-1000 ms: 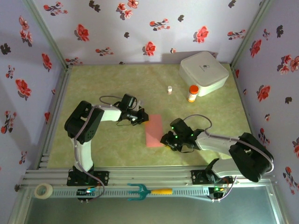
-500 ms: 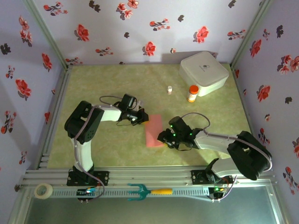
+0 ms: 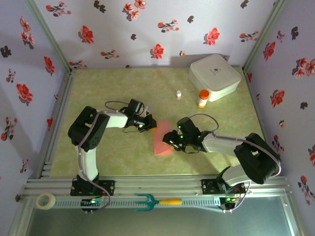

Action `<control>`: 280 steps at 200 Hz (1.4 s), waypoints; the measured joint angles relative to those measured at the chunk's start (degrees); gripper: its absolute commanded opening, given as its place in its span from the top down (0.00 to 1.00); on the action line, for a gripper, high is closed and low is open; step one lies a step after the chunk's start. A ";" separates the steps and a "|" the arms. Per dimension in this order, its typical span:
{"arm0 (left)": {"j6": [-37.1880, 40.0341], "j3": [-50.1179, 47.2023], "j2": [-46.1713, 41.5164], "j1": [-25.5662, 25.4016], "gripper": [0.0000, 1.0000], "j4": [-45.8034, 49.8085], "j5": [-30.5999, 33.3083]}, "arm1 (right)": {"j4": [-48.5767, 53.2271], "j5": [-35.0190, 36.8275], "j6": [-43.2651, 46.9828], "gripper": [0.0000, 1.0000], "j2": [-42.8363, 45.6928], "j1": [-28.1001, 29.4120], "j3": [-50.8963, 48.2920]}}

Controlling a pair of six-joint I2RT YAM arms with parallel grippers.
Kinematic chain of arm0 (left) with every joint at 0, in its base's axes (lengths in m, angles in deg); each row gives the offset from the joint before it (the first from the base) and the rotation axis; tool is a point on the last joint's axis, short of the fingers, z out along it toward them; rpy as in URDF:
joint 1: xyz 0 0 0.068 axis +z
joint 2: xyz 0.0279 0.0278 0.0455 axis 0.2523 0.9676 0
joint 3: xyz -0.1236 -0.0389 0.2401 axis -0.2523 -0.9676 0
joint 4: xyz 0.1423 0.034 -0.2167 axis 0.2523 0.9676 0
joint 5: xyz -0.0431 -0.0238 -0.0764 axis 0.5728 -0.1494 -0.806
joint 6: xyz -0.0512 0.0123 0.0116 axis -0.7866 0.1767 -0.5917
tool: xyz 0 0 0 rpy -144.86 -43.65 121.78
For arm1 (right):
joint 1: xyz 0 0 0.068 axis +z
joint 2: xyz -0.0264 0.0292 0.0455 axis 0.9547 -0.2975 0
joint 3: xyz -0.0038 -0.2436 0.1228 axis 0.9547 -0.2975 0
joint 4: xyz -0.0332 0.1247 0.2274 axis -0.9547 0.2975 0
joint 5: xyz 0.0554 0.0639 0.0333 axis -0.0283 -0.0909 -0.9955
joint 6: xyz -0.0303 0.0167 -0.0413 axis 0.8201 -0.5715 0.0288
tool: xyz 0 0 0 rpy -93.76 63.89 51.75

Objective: Fold a paper plane with a square sheet of paper (pick it up from the middle)
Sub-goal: Fold the triangle a second time at the center of the table.

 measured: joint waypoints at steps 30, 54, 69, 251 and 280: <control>0.00 0.02 0.11 0.02 1.00 -0.02 -0.24 | -0.20 -0.98 1.03 0.59 -0.39 -1.95 0.11; 0.02 0.22 0.33 0.13 1.00 0.02 -0.70 | -1.33 -2.34 1.75 0.65 -1.14 -3.43 0.11; 0.02 0.28 0.42 0.13 0.99 0.02 -1.05 | -2.99 -3.87 2.60 0.68 -2.43 -4.50 0.11; 8.92 -12.98 -27.47 -10.03 0.68 0.52 11.39 | -4.63 -7.21 6.40 0.89 -7.61 -7.63 1.51; 13.73 -18.21 -32.52 -17.51 0.66 -0.92 19.69 | -4.76 -7.28 6.43 0.90 -7.61 -7.96 1.51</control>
